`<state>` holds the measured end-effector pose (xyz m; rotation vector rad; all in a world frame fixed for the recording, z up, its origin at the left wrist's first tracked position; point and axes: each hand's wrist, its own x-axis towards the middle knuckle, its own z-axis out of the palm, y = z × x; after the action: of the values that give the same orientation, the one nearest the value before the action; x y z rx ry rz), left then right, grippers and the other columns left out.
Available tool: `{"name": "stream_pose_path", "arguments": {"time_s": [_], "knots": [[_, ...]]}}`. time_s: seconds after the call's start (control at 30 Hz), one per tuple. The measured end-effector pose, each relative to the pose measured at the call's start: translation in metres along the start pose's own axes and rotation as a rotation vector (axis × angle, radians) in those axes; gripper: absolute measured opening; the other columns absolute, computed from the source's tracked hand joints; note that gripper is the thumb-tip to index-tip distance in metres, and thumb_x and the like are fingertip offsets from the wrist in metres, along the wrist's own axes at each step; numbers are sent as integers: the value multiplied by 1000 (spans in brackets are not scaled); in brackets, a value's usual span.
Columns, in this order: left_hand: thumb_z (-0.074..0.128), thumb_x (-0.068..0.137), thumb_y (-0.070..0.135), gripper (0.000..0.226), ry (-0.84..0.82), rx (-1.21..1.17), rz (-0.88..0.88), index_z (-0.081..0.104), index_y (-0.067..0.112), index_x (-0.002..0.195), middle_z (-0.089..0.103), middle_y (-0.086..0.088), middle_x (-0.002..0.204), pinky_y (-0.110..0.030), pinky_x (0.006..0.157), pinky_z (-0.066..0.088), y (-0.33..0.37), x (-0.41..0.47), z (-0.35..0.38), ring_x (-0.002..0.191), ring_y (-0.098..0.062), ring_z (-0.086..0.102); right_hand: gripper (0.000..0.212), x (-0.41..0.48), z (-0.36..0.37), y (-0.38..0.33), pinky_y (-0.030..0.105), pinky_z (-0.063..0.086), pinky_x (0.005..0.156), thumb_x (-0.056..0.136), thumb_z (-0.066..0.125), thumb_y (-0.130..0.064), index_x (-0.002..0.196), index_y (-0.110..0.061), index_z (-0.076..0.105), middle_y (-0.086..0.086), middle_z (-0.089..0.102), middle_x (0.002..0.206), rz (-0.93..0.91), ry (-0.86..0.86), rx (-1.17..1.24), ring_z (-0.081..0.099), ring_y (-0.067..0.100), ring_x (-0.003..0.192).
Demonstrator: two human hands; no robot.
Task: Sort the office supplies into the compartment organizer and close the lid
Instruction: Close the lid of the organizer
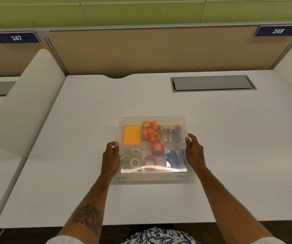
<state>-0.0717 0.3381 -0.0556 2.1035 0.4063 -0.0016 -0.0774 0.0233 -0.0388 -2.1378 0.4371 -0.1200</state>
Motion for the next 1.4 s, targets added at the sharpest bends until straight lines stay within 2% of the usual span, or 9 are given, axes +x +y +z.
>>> {"name": "stream_pose_path", "arguments": {"time_s": [0.07,0.3,0.47,0.63,0.9,1.03,1.13,1.2,1.4], "knots": [[38,103,41,30,27,-12,-12,54,19,116,61,5,90,-31,76,46,2,1,0,85,-20,59,35,4,2,-1,9,45,62,103,34,-37,131,-19,44,0,65,94,21,-8,4,62,16,77],[42,98,41,29,-41,-137,-195,53,15,102,61,-8,103,-38,82,46,6,8,-3,92,-26,56,32,23,4,-1,14,39,54,103,33,-35,117,-11,49,8,65,99,90,-44,-90,57,14,72],[41,72,42,46,-52,-224,-238,58,7,98,59,-10,100,-42,83,43,25,26,-8,95,-29,54,33,51,-1,-17,30,43,80,96,42,-24,121,-10,58,13,63,119,222,-2,-26,57,25,97],[41,97,48,49,-40,-113,-287,58,5,113,59,-12,109,-46,92,44,48,65,2,106,-34,55,36,78,4,-33,40,46,97,99,41,-26,124,-6,58,14,61,125,229,-14,30,57,30,111],[27,95,67,76,-50,35,-280,59,1,111,62,-18,108,-37,81,41,64,116,15,94,-32,56,40,121,21,-43,35,44,78,100,42,-37,87,-5,62,13,63,88,290,36,120,58,27,85],[32,96,63,69,-18,-45,-288,59,1,111,62,-19,111,-40,86,44,66,129,23,95,-33,55,40,128,31,-38,30,42,75,100,42,-39,99,-9,67,7,64,92,276,63,142,58,22,83],[36,97,60,61,-21,-93,-291,60,5,91,61,-28,104,-43,83,47,60,132,27,88,-38,57,39,131,35,-35,29,42,74,101,42,-38,101,-9,68,6,64,93,282,61,176,58,20,80],[36,97,60,55,-22,-99,-287,54,12,74,62,-22,91,-37,75,43,58,133,28,76,-28,51,38,133,37,-35,28,43,72,101,41,-37,102,-9,68,6,64,93,288,54,170,58,19,80],[40,97,57,53,-3,-103,-280,47,13,68,49,-4,71,-36,73,39,58,133,28,76,-25,47,41,134,36,-36,28,43,73,102,37,-39,104,-9,65,10,65,98,257,25,120,58,21,84]]}}
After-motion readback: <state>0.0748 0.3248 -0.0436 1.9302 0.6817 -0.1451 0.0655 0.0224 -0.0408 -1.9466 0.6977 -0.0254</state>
